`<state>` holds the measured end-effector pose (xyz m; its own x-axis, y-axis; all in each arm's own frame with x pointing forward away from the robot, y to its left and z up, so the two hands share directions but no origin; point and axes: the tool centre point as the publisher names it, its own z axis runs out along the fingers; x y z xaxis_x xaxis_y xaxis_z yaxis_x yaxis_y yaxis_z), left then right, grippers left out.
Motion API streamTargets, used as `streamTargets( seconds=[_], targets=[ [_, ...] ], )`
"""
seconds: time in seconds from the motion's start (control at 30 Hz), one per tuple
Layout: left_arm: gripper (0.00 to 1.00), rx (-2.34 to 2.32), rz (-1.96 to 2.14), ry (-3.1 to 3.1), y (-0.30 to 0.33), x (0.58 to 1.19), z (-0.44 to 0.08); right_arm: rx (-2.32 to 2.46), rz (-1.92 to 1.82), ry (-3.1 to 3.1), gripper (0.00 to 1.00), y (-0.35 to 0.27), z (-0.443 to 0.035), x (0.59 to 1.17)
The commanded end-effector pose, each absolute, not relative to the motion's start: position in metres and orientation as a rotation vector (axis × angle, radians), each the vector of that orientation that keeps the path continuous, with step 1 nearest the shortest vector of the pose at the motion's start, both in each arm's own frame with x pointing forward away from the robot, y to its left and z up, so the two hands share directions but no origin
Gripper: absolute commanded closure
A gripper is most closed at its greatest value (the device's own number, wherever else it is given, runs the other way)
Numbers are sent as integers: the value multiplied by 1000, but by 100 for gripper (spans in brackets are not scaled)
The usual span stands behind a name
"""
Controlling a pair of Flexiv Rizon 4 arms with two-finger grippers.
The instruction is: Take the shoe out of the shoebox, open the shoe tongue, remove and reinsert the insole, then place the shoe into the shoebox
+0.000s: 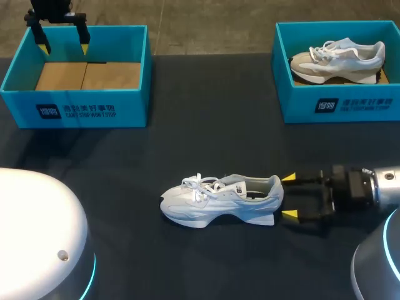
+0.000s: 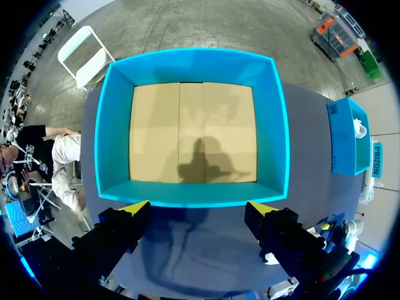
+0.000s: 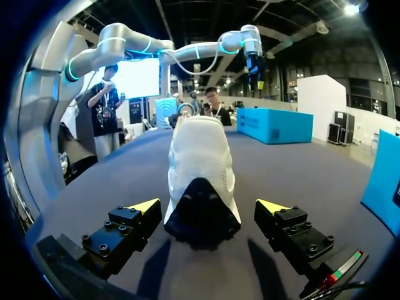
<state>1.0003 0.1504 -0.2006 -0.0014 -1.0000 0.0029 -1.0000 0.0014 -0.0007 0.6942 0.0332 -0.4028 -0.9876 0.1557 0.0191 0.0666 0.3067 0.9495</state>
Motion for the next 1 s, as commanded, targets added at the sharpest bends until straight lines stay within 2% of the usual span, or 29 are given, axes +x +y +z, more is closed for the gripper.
streamTargets(
  seconds=[0.03,1.0],
  targets=[
    [0,2220,2,-2222,150,1000,-200,197,1804,2471,0,40,-409,695],
    [0,2220,2,-2222,150,1000,-200,168,1839,2475,0,66,-413,696]
  ],
)
